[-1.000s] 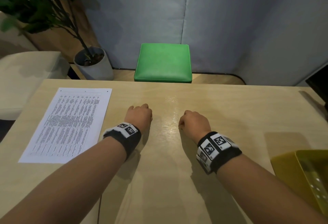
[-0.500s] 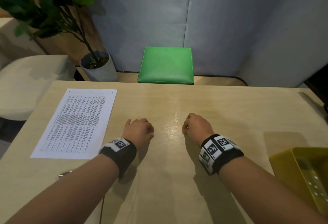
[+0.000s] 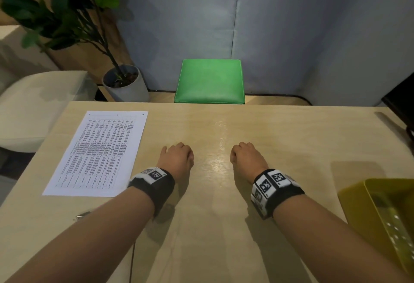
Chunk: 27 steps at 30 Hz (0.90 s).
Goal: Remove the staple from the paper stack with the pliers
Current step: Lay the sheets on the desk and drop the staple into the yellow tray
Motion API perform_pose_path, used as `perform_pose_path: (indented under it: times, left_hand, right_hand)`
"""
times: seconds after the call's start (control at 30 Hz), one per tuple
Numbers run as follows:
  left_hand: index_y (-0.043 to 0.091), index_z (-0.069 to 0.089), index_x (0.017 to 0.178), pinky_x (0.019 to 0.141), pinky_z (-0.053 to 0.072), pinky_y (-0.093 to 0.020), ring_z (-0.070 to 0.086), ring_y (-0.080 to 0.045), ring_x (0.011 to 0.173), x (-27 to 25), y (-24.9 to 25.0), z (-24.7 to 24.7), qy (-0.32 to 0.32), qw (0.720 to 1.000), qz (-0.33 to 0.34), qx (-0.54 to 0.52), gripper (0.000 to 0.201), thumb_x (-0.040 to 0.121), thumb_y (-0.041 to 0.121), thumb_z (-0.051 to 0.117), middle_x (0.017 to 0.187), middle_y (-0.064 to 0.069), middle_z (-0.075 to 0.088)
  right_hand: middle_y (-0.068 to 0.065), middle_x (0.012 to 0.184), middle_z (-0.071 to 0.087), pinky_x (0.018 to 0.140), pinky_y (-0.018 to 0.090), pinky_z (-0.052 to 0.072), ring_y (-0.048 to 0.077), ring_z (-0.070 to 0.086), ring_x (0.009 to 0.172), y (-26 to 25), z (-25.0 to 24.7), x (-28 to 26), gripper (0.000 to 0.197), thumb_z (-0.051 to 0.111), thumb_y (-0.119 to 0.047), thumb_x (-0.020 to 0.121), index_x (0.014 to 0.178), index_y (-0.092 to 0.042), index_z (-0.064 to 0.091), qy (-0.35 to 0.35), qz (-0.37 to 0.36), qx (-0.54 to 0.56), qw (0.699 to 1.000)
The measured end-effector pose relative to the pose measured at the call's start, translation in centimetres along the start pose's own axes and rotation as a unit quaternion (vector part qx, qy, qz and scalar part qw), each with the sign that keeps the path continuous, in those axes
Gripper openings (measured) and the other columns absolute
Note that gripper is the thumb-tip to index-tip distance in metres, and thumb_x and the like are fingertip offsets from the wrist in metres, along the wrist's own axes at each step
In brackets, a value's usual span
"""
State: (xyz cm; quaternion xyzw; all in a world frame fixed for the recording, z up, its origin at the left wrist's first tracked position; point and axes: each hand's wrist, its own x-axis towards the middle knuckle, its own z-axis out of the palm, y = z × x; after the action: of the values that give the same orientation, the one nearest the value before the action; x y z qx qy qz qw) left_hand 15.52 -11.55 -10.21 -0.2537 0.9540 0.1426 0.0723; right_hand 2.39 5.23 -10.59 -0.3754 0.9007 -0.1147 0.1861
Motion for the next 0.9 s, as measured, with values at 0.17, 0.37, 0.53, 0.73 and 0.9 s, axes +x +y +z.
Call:
perform_pose_path:
  times: [0.17, 0.37, 0.53, 0.73, 0.9]
  left_hand:
    - [0.020, 0.057, 0.091, 0.101, 0.030, -0.041, 0.054, -0.020, 0.096, 0.2, 0.2, -0.7, 0.035, 0.997, 0.009, -0.062, 0.016, 0.094, 0.017, 0.041, 0.103, 0.003, 0.057]
    - [0.019, 0.058, 0.092, 0.099, 0.032, -0.040, 0.054, -0.019, 0.093, -0.2, 0.5, -0.3, 0.045, 0.997, 0.016, -0.063, 0.016, 0.094, 0.016, 0.042, 0.100, 0.005, 0.055]
    - [0.018, 0.059, 0.092, 0.099, 0.032, -0.040, 0.055, -0.020, 0.093, -0.5, 0.1, -0.3, 0.037, 0.997, 0.006, -0.068, 0.016, 0.094, 0.016, 0.043, 0.093, 0.008, 0.048]
    - [0.017, 0.059, 0.091, 0.097, 0.034, -0.039, 0.056, -0.022, 0.091, -1.0, -0.8, -0.3, 0.035, 0.997, -0.012, -0.075, 0.015, 0.090, 0.014, 0.045, 0.093, 0.007, 0.049]
    - [0.017, 0.060, 0.093, 0.095, 0.034, -0.037, 0.057, -0.021, 0.093, -1.1, -1.2, -0.1, 0.038, 0.996, -0.015, -0.074, 0.015, 0.092, 0.016, 0.045, 0.101, 0.003, 0.056]
  right_hand:
    - [0.008, 0.094, 0.066, 0.068, 0.028, 0.048, 0.018, 0.059, 0.079, 1.1, -1.5, -0.2, 0.020, 0.041, 0.001, 0.089, 0.096, -0.004, 0.059, 0.011, 0.070, 0.174, 0.982]
    - [0.002, 0.094, 0.066, 0.081, 0.037, 0.053, 0.020, 0.062, 0.086, 1.7, -1.0, -0.7, 0.015, 0.048, -0.009, 0.091, 0.092, -0.011, 0.063, 0.020, 0.066, 0.159, 0.985]
    - [0.001, 0.098, 0.065, 0.086, 0.034, 0.052, 0.019, 0.061, 0.092, 2.2, -0.5, -0.5, 0.015, 0.057, -0.016, 0.091, 0.099, -0.013, 0.069, 0.035, 0.042, 0.122, 0.991]
    - [-0.002, 0.095, 0.062, 0.072, 0.029, 0.051, 0.020, 0.060, 0.088, 1.9, 0.0, -0.3, 0.027, 0.051, -0.008, 0.084, 0.082, -0.018, 0.076, 0.045, 0.027, 0.034, 0.998]
    - [-0.002, 0.101, 0.062, 0.072, 0.029, 0.049, 0.020, 0.058, 0.093, 1.6, -0.1, -0.2, 0.027, 0.048, -0.015, 0.091, 0.093, -0.018, 0.075, 0.055, 0.011, -0.001, 0.998]
